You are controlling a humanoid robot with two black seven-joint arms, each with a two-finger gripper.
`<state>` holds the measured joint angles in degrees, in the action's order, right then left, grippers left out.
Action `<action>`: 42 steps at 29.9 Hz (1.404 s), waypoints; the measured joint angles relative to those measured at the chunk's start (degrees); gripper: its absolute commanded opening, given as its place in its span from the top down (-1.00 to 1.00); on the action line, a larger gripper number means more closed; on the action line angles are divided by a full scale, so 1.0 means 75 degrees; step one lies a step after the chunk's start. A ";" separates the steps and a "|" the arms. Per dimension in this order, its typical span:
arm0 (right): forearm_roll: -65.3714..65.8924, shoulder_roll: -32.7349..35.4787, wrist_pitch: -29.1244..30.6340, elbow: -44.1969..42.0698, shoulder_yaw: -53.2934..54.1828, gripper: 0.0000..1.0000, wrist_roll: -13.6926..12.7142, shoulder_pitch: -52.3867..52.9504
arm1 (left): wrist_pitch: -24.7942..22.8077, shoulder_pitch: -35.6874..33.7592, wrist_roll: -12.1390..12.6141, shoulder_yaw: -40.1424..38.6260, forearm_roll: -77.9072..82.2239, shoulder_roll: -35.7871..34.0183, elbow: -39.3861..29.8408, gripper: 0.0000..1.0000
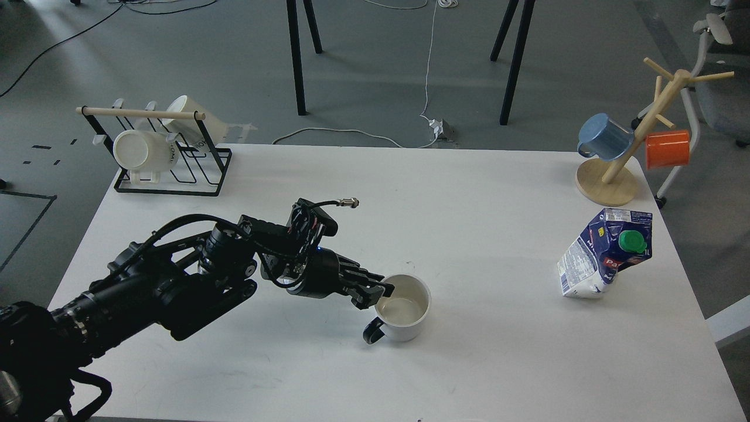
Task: Place cup and milk with both arms
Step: 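Release the mug and withdraw the left gripper toward the dish rack, then move the right gripper toward the blue-and-white milk carton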
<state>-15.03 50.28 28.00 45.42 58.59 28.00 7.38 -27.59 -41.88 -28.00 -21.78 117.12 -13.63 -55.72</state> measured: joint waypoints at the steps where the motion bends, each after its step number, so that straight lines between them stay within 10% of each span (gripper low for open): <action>1: 0.0000 0.0000 0.0000 -0.0002 0.0000 -0.93 0.0000 0.0000 | 0.0002 0.0003 0.0000 -0.0070 -0.0192 -0.0012 0.0000 -0.64; 12: -0.0703 0.0627 0.0000 0.0760 -0.0060 -0.91 0.0000 -0.0332 | -0.0053 -0.0049 -0.0001 -0.1113 -0.7192 -0.0878 -0.0018 -0.74; 21: -0.3291 0.0668 -0.0001 0.2927 -0.0113 -0.96 0.0000 -0.3641 | -0.0050 0.0350 -0.0001 -0.1495 -1.3829 -0.2628 0.0130 -0.80; 30: -0.2782 0.0347 -0.0001 0.4492 -0.0725 -0.96 0.0000 -0.4866 | -0.0054 0.1173 -0.0001 -0.1919 -1.4179 -0.2984 0.0198 -0.88; 42: -0.2229 -0.0566 0.0000 0.4641 -0.2780 -0.96 0.0000 -0.2397 | -0.0055 0.1373 -0.0001 -0.1913 -1.3846 -0.2582 0.0199 -0.89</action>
<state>-31.75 46.04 28.00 80.23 37.73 28.00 -10.60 -28.01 -31.59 -28.00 -36.12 13.27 -33.00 -54.23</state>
